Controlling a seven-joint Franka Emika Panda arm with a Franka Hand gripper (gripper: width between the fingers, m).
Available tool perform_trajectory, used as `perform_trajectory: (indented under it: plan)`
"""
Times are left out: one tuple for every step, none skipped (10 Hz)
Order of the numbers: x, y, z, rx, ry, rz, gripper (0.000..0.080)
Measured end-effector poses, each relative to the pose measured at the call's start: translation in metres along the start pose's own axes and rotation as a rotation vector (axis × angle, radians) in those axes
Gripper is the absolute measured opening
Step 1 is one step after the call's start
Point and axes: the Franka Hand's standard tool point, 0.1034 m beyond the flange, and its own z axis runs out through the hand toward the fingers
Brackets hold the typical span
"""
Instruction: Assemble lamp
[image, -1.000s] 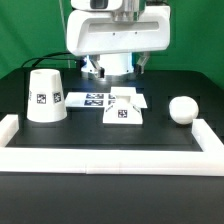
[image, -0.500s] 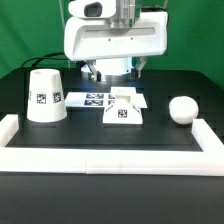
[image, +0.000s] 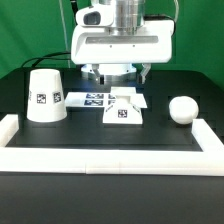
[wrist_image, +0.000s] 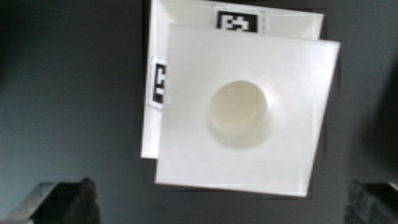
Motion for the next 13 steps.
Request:
perform_trajectory:
  plan:
    - [-0.001, -0.001, 0.002, 0.010, -0.009, 0.021, 0.0700]
    - [-0.001, 0.000, 0.004, 0.025, -0.015, 0.052, 0.0700]
    - [-0.002, 0.000, 0.005, 0.031, -0.019, 0.064, 0.0700]
    - [-0.005, -0.001, 0.009, 0.037, -0.024, 0.077, 0.0700]
    - [-0.004, -0.001, 0.008, 0.037, -0.024, 0.074, 0.0700]
    - [-0.004, -0.001, 0.009, 0.037, -0.024, 0.073, 0.0700]
    - [-0.005, 0.000, 0.011, 0.039, -0.016, 0.086, 0.0700]
    - [-0.012, 0.002, 0.019, 0.046, -0.010, 0.117, 0.0700]
    - [-0.016, 0.001, 0.024, 0.044, -0.015, 0.116, 0.0700]
    - [-0.017, 0.001, 0.027, 0.043, -0.016, 0.115, 0.0700]
    - [-0.018, 0.000, 0.030, 0.043, -0.020, 0.114, 0.0700]
    - [-0.019, -0.003, 0.032, 0.043, -0.025, 0.110, 0.0700]
    - [-0.019, -0.006, 0.033, 0.044, -0.025, 0.102, 0.0700]
